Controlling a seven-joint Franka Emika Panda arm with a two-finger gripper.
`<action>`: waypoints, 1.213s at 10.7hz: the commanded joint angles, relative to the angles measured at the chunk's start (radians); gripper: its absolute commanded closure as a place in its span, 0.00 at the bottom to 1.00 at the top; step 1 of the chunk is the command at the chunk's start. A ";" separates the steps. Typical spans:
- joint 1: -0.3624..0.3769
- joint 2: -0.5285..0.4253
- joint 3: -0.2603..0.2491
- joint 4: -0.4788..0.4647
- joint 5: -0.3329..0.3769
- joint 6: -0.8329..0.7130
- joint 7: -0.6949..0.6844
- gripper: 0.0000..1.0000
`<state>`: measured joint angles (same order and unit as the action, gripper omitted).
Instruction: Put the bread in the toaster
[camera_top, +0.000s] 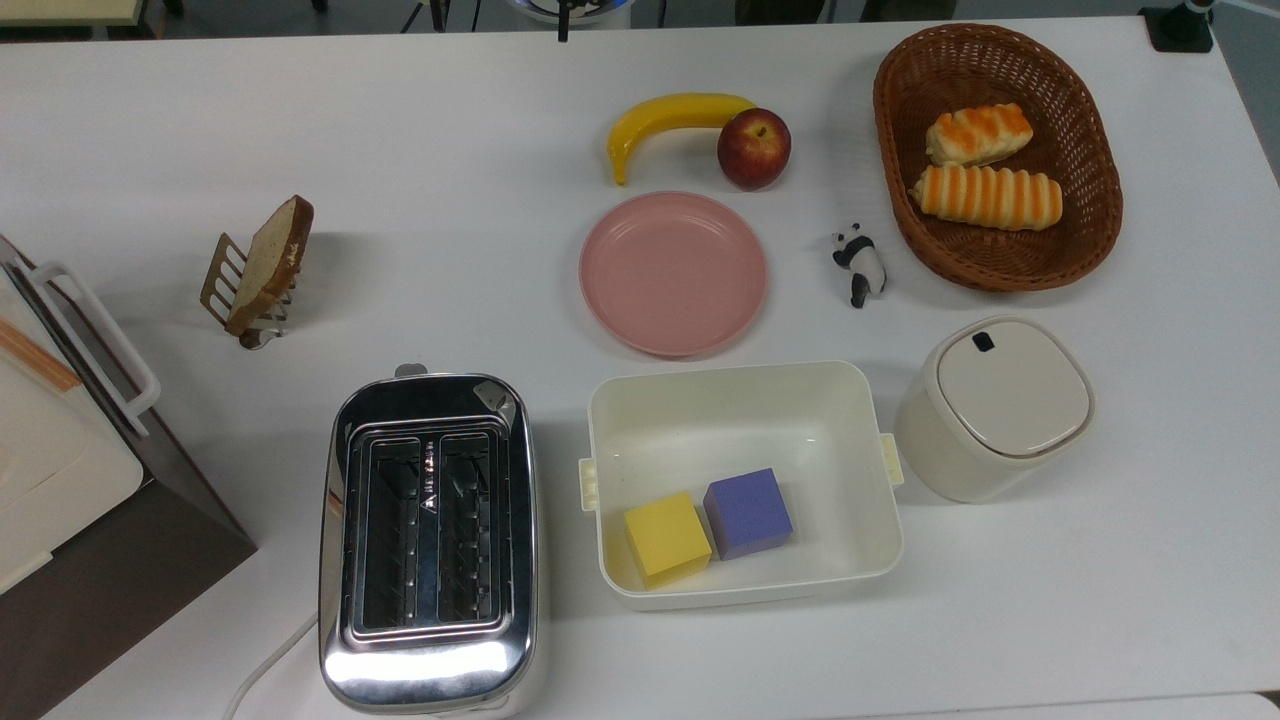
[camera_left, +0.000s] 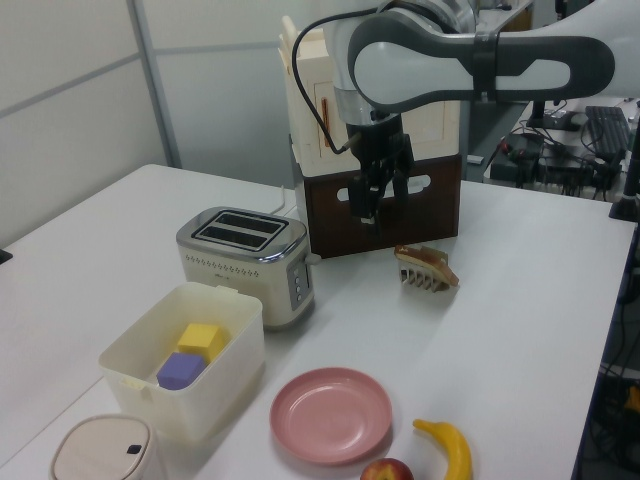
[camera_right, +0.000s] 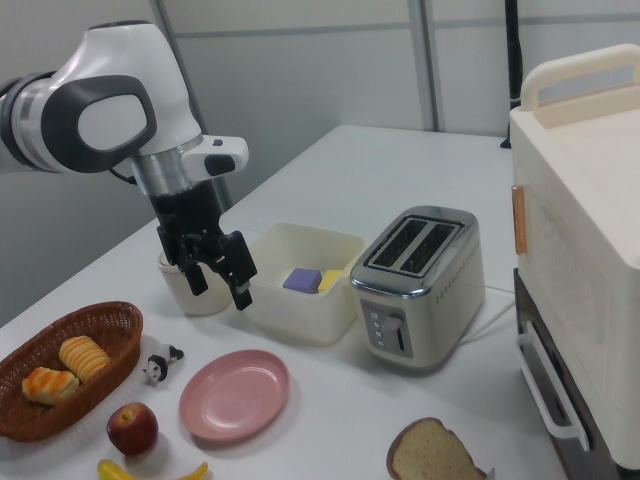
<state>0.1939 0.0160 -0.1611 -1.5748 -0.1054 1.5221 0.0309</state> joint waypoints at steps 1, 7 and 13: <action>0.007 -0.008 -0.017 0.012 0.016 -0.036 0.014 0.00; -0.016 -0.013 -0.018 -0.010 0.016 -0.028 0.006 0.00; -0.071 -0.303 -0.021 -0.449 0.010 0.321 -0.044 0.00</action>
<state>0.1418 -0.1049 -0.1752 -1.7725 -0.1049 1.6924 0.0306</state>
